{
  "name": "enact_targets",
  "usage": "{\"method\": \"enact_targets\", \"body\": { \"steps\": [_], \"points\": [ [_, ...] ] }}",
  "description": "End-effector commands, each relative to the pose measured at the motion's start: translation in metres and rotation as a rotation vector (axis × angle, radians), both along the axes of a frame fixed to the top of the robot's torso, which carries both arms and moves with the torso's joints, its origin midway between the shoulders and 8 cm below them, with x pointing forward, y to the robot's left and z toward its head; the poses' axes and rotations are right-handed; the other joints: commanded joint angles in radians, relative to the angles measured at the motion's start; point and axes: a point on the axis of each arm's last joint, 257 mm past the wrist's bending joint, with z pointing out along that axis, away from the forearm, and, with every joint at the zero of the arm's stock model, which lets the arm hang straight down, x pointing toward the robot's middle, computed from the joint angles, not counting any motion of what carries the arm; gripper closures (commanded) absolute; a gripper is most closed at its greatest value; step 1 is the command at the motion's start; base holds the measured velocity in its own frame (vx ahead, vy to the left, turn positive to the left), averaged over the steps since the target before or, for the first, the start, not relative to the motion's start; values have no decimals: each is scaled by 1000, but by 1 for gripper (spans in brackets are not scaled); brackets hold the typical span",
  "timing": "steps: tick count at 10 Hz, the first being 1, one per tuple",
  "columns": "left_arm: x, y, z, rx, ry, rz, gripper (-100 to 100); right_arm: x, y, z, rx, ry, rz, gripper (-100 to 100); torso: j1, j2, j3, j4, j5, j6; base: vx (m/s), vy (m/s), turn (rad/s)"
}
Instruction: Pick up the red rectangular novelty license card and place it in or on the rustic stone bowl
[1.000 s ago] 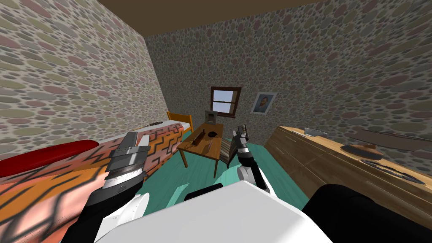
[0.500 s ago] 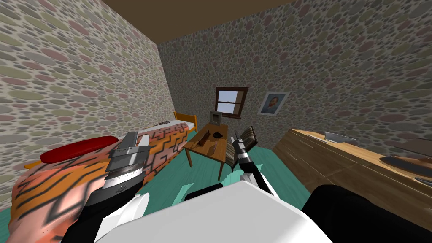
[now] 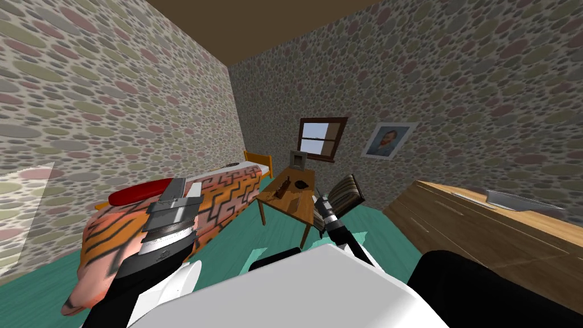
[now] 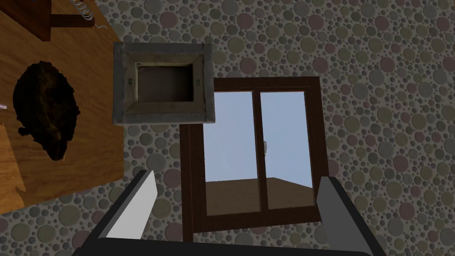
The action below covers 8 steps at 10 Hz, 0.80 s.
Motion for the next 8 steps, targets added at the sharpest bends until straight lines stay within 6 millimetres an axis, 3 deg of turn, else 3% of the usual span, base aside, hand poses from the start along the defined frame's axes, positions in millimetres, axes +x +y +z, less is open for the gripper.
{"method": "enact_targets", "body": {
  "steps": [1,2,3,5,6,8],
  "points": [
    [0,0,0,0,0,0,0,-11,0,-39,23,114,20,-100,0,0,0,0,0,0,95,122,233],
    [0,0,0,0,0,0,0,-20,-3,-63,44,183,23,-100,0,0,0,0,0,0,126,123,263],
    [0,0,0,0,0,0,0,-21,-3,-63,35,186,30,-100,1,-2,-1,0,0,0,91,87,73],
    [0,0,0,0,0,0,0,-44,-10,-110,65,332,37,-100,-2,2,1,0,0,0,71,87,236],
    [0,0,0,0,0,0,0,-44,-10,-110,55,337,46,-100,-1,1,1,0,0,0,65,52,81],
    [0,0,0,0,0,0,0,-74,-19,-157,73,493,54,-100,-4,2,1,0,-1,0,92,55,256]
  ]
}}
